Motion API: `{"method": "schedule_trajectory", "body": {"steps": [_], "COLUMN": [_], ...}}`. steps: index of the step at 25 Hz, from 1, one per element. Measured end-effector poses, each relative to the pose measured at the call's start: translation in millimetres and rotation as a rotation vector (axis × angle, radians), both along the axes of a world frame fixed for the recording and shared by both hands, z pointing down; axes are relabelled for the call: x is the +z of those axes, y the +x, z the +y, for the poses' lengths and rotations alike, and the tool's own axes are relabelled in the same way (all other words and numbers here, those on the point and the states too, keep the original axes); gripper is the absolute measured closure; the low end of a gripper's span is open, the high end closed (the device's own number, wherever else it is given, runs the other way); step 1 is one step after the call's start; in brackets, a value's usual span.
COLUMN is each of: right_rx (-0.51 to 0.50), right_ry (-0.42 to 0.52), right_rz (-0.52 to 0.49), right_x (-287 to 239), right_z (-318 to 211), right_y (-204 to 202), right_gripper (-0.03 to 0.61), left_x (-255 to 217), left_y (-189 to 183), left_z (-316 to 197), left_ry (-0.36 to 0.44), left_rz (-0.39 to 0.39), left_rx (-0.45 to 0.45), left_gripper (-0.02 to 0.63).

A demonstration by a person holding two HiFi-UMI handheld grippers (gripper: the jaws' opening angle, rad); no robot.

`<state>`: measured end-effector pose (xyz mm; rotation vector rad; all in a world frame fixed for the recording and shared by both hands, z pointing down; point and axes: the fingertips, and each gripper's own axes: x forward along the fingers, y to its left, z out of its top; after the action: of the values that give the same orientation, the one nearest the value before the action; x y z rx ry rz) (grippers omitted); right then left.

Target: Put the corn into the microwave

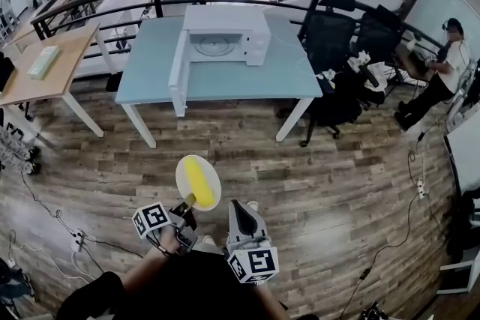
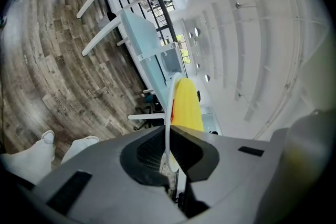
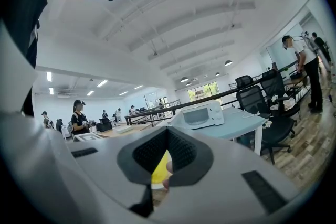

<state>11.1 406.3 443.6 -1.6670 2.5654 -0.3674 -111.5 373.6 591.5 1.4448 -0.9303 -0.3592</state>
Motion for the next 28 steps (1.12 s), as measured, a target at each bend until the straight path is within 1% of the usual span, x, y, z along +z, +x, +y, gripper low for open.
{"method": "schedule_trajectory", "body": {"steps": [7,28], "right_rx": [-0.015,-0.067], "right_ry": [-0.017,-0.04], "right_rz": [-0.012,0.008], "right_x": [8.5,11.8], "right_z": [-28.8,-139.3], "right_y": [11.0,57.9], "right_gripper": [0.571,0.571], "left_x": [3.2,7.6], "left_y": [12.3,53.1], "left_z": [-27.2,-125.9], "left_ry": [-0.01,-0.021], "left_rz": [-0.003,-0.009], "left_rx": [-0.005,-0.068], "left_gripper": [0.595,0.595]}}
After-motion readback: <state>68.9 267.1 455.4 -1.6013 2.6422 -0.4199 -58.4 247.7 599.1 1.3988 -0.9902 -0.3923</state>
